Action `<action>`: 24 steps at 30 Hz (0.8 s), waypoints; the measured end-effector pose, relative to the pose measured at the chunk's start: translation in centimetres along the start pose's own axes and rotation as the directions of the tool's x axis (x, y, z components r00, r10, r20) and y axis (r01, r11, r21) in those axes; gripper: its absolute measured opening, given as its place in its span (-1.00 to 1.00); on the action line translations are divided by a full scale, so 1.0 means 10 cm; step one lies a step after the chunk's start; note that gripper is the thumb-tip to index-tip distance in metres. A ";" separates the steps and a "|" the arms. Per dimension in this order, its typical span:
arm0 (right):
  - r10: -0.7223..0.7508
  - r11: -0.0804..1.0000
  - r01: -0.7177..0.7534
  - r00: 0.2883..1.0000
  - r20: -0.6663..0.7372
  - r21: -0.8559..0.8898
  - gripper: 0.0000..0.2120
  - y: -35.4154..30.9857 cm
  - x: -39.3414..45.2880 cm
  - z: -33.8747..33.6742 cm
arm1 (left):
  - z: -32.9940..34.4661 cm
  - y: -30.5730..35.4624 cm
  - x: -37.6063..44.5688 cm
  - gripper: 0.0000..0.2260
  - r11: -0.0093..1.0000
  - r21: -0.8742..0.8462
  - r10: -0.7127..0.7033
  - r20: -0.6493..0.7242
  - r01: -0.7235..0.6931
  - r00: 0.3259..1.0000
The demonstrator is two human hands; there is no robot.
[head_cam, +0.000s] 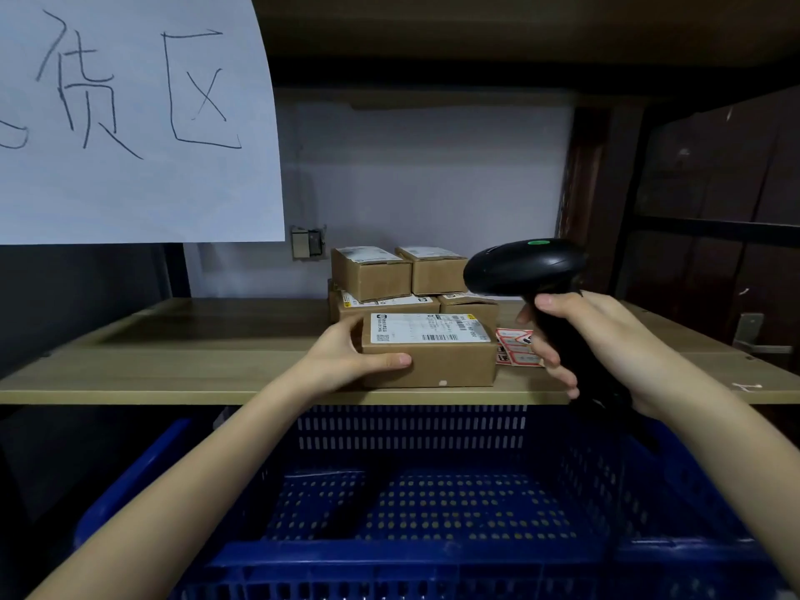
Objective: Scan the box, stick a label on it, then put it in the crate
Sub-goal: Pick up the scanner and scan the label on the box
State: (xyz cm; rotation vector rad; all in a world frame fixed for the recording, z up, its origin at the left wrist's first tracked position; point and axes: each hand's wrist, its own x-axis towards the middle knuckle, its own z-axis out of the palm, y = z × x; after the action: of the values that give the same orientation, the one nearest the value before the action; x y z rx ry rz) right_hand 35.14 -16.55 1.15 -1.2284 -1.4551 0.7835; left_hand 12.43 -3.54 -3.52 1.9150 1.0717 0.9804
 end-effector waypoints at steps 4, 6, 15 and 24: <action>0.045 0.994 -0.047 0.999 0.016 0.095 -0.72 0.01 0.03 0.12 | 0.01 0.04 -0.03 -0.46 0.999 -0.024 -0.031 0.061 0.033 0.998; 0.080 0.982 -0.089 0.995 0.060 0.164 -0.69 0.04 0.07 0.24 | -0.01 0.05 -0.06 -0.51 0.999 -0.010 -0.034 0.053 0.035 0.998; 0.071 0.881 -0.186 0.961 0.266 0.435 -0.72 -0.11 0.36 1.09 | -0.40 0.22 -0.45 -0.64 0.989 0.144 0.084 -0.393 -0.028 0.916; 0.171 0.615 -0.380 0.920 0.354 0.691 -0.83 -0.23 0.86 2.02 | -0.96 0.22 -0.83 -0.62 0.967 -0.191 -0.182 -0.048 0.170 0.982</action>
State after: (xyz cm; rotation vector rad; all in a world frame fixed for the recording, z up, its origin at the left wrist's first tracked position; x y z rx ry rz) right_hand 15.60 -6.24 0.64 -0.7026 -0.9297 1.6248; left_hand 1.85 -9.71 0.46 1.6179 1.1249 1.0102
